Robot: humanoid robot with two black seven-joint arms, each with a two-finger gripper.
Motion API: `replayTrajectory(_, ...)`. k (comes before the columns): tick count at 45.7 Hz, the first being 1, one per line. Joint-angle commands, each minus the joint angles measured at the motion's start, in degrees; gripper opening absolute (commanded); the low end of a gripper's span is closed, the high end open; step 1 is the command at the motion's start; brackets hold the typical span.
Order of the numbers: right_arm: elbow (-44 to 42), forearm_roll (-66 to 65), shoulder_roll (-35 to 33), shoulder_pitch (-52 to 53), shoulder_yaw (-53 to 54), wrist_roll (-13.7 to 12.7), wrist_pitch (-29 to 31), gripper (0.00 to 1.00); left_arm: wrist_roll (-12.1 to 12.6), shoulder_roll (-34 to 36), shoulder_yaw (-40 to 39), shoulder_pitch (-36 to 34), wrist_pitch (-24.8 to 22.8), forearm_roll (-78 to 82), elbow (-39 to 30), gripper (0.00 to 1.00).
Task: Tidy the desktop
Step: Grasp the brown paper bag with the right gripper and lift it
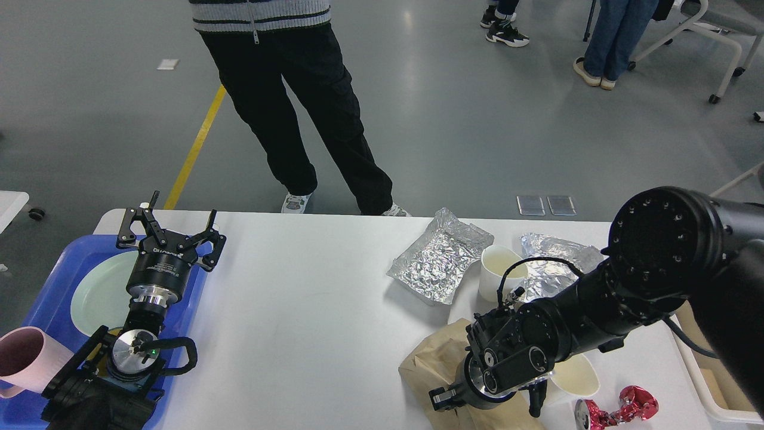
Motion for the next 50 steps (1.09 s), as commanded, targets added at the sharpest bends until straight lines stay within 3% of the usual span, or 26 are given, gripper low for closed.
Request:
replayTrajectory(1, 0.00, 0.05, 0.16, -0.28, 0.00, -0.01, -0.49, 0.00, 0.00, 0.00, 0.00, 0.00, -0.01, 0.00, 0.00, 0.96)
replayTrajectory(27, 5.79, 8.13, -1.06, 4.99, 0.61, 0.52, 1.26, 0.00, 0.00, 0.00, 0.00, 0.00, -0.01, 0.00, 0.00, 0.96)
replayTrajectory(37, 12.56, 14.64, -7.39, 17.55, 0.79, 0.87, 10.13, 0.00, 0.00, 0.00, 0.00, 0.00, 0.08, -0.08, 0.00, 0.96)
replayTrajectory(50, 18.81, 23.86, -18.63, 40.57, 0.70, 1.93, 28.06, 0.00, 0.00, 0.00, 0.00, 0.00, -0.01, 0.00, 0.00, 0.96)
